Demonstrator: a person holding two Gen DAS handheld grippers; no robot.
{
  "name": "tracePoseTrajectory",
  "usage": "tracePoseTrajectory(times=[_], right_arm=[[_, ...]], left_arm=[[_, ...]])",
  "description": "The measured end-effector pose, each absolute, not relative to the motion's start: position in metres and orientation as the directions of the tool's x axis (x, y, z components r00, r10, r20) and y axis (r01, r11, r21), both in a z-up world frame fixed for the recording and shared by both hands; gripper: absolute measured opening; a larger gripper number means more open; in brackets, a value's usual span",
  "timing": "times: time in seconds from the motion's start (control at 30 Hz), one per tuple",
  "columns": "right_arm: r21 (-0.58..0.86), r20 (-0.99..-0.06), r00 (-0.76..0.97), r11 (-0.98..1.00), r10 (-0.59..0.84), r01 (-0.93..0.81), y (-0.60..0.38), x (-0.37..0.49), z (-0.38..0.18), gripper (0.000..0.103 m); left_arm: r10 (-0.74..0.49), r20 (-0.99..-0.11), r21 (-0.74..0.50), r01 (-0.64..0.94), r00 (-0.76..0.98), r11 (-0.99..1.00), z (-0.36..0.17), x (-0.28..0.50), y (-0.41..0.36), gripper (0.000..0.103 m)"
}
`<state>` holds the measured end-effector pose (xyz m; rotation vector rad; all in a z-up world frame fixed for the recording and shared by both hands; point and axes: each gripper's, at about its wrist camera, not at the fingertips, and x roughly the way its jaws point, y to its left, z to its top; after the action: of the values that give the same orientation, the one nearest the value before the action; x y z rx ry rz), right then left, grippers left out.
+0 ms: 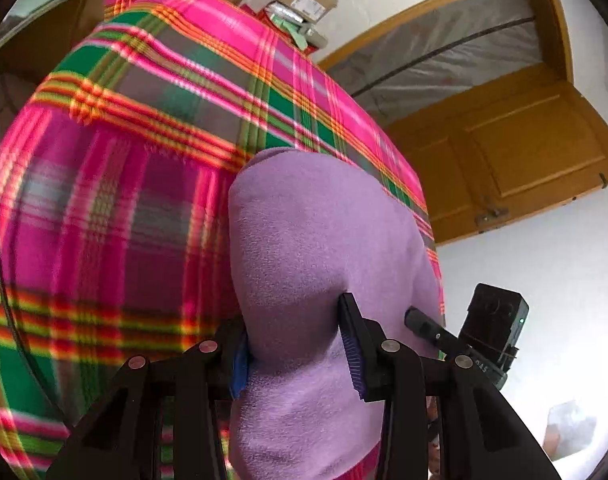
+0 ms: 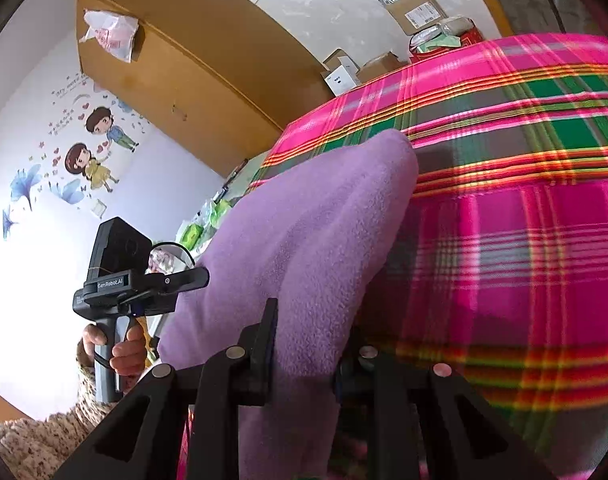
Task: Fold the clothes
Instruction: 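Lift the folded garment with both grippers and fold it over onto itself, then lower the folded garment onto the plaid bed and open both grippers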
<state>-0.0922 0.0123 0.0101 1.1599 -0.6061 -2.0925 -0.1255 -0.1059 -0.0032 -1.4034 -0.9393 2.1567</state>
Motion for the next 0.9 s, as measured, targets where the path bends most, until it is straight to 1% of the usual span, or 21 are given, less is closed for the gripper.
tracePoseTrajectory(times=[0.2,0.27,0.33,0.37,0.43,0.47,0.77,0.9], right_arm=[[0.647,-0.59,-0.382,-0.7,-0.711,0.304,0.008,-0.1,-0.006,0.023],[0.635,-0.601,-0.386,-0.711,-0.7,0.302,0.008,-0.099,-0.007,0.025],[0.62,-0.613,-0.391,-0.725,-0.686,0.3,0.007,-0.098,-0.008,0.028],[0.61,-0.62,-0.394,-0.733,-0.678,0.302,0.007,-0.097,-0.007,0.029],[0.581,-0.637,-0.404,-0.753,-0.657,0.308,0.005,-0.095,-0.005,0.034],[0.562,-0.65,-0.41,-0.768,-0.64,0.309,0.003,-0.095,-0.004,0.035],[0.435,-0.687,-0.465,-0.829,-0.559,0.353,0.0,-0.058,0.008,0.035],[0.424,-0.684,-0.485,-0.838,-0.545,0.343,0.005,-0.037,0.006,0.035]], left_arm=[[0.648,-0.641,-0.721,0.033,-0.41,-0.692,-0.008,-0.119,-0.11,0.041],[0.646,-0.643,-0.72,0.038,-0.412,-0.693,-0.009,-0.121,-0.107,0.043],[0.637,-0.649,-0.713,0.041,-0.415,-0.7,-0.009,-0.118,-0.106,0.045],[0.633,-0.653,-0.709,0.042,-0.416,-0.704,-0.008,-0.115,-0.105,0.045],[0.623,-0.66,-0.7,0.043,-0.42,-0.713,-0.007,-0.109,-0.105,0.045],[0.62,-0.661,-0.699,0.045,-0.423,-0.714,-0.006,-0.103,-0.105,0.045],[0.594,-0.662,-0.697,0.085,-0.457,-0.711,-0.009,-0.052,-0.103,0.045],[0.582,-0.666,-0.694,0.1,-0.466,-0.713,-0.009,-0.034,-0.1,0.045]])
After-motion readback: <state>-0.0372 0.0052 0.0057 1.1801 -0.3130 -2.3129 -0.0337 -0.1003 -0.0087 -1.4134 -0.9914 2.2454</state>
